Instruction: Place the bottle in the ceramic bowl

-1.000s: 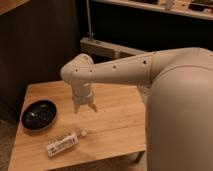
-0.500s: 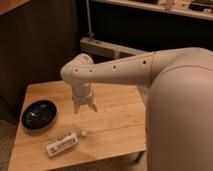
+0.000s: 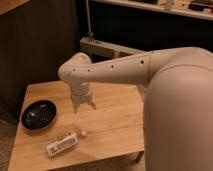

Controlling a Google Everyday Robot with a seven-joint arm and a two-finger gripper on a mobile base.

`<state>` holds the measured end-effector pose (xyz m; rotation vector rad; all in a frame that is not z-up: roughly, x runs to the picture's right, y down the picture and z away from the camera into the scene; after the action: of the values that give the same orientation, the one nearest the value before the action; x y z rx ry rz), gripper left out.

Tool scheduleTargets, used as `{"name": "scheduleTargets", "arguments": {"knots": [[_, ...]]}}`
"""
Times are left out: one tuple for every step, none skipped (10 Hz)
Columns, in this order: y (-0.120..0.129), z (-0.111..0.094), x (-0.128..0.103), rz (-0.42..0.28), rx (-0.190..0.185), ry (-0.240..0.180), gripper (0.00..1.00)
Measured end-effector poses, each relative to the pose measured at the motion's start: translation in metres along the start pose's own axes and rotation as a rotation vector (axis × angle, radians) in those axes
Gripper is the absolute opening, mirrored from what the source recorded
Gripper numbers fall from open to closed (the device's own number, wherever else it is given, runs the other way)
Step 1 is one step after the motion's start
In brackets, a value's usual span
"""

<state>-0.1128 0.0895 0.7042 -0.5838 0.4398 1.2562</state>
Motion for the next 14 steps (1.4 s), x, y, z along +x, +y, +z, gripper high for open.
{"name": "scheduleTargets", "arguments": {"knots": [[0.005, -0.002, 0.002, -0.126, 0.002, -0.019, 0.65], [0.008, -0.005, 0.003, -0.258, -0.003, -0.047, 0.65], [0.015, -0.008, 0.005, -0.396, -0.020, -0.074, 0.65], [0.018, -0.010, 0.007, -0.493, -0.036, -0.093, 0.65], [0.019, -0.013, 0.008, -0.617, -0.061, -0.121, 0.65], [0.025, -0.017, 0.011, -0.764, -0.099, -0.150, 0.65], [0.026, -0.019, 0.013, -0.860, -0.124, -0.171, 0.65], [0.026, -0.022, 0.015, -0.959, -0.151, -0.192, 0.65], [0.027, -0.025, 0.017, -1.064, -0.187, -0.217, 0.65], [0.027, -0.027, 0.017, -1.097, -0.203, -0.225, 0.65], [0.028, -0.027, 0.018, -1.108, -0.217, -0.229, 0.65], [0.028, -0.027, 0.019, -1.109, -0.218, -0.229, 0.65], [0.029, -0.027, 0.019, -1.108, -0.218, -0.229, 0.65], [0.028, -0.027, 0.019, -1.107, -0.218, -0.229, 0.65]]}}
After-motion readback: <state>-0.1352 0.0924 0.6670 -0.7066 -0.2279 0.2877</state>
